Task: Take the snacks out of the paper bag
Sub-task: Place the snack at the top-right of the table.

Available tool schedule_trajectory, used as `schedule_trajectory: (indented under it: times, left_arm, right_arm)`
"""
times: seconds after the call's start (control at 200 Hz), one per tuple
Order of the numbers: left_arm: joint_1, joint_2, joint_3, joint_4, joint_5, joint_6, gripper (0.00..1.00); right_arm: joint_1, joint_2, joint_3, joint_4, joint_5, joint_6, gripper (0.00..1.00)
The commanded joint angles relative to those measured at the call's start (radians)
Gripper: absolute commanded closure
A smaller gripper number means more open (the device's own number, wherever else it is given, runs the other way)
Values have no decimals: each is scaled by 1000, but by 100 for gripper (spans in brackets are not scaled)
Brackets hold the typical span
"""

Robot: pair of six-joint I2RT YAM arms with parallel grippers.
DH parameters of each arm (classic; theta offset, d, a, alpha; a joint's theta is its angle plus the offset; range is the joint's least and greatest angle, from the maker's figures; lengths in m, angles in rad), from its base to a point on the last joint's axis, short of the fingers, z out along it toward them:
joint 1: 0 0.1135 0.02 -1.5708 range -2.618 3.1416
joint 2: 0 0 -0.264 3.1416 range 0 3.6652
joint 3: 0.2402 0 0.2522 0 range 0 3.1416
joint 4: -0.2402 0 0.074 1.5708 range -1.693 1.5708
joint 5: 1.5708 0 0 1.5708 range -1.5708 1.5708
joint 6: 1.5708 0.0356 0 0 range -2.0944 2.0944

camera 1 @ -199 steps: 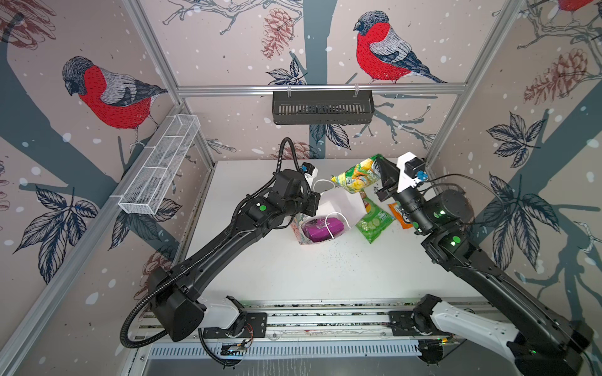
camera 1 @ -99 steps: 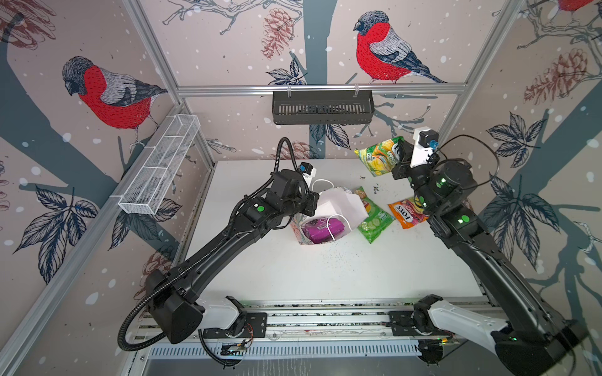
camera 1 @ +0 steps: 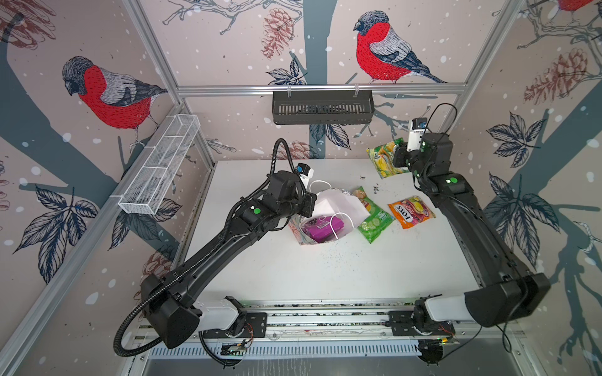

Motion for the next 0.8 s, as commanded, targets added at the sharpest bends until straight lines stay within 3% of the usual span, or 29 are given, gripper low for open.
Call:
schedule_trajectory:
  times: [0.0, 0.2, 0.455, 0.796]
  left_arm:
    - [5, -12, -8, -22, 9, 9, 100]
    - [9, -23, -17, -20, 12, 10, 100]
    - [13, -21, -26, -12, 20, 16, 100]
    - [19, -17, -27, -7, 26, 17, 100]
  right_arm:
    - [-42, 63, 38, -44, -108, 64, 100]
    - [-102, 173, 53, -42, -191, 112, 100]
    - [-162, 282, 29, 28, -385, 193, 100]
    - [-228, 395, -41, 105, -497, 270, 100]
